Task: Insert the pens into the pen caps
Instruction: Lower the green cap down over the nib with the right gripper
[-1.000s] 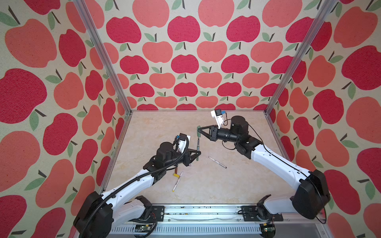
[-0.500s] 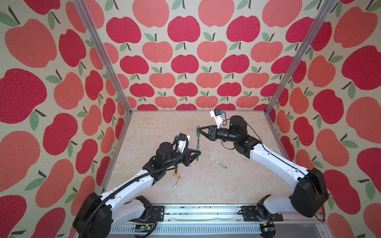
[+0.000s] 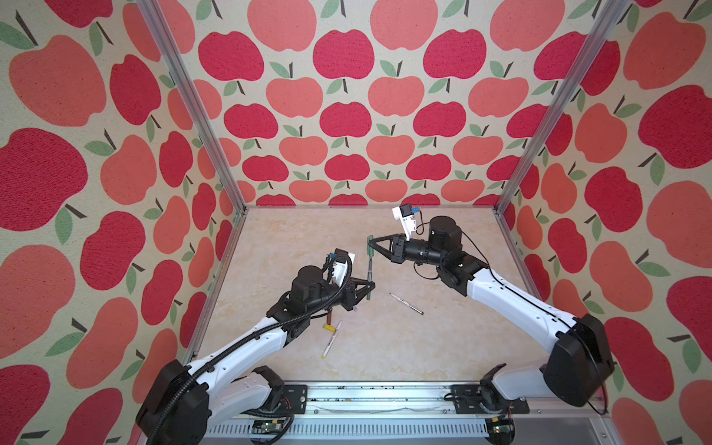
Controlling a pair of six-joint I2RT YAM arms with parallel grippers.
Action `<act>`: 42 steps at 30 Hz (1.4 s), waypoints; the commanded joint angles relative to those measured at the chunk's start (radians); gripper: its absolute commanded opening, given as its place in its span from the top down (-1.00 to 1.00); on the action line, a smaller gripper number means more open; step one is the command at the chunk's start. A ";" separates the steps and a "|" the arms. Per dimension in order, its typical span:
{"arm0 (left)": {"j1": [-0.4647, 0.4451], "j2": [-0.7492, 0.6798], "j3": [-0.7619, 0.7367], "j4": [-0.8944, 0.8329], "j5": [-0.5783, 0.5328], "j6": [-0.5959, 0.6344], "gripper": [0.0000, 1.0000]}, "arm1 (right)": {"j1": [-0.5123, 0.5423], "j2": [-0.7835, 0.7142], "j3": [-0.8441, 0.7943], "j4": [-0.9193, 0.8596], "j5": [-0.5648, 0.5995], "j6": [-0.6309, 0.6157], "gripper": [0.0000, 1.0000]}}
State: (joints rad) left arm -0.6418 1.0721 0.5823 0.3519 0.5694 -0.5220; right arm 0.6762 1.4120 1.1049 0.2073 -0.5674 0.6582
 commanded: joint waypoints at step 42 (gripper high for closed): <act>-0.001 -0.039 -0.010 0.029 -0.057 0.037 1.00 | 0.046 -0.034 -0.065 0.056 -0.002 0.063 1.00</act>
State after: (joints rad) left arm -0.6445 1.0451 0.5728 0.3531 0.5274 -0.5034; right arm 0.7136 1.3876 1.0477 0.2687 -0.5518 0.7082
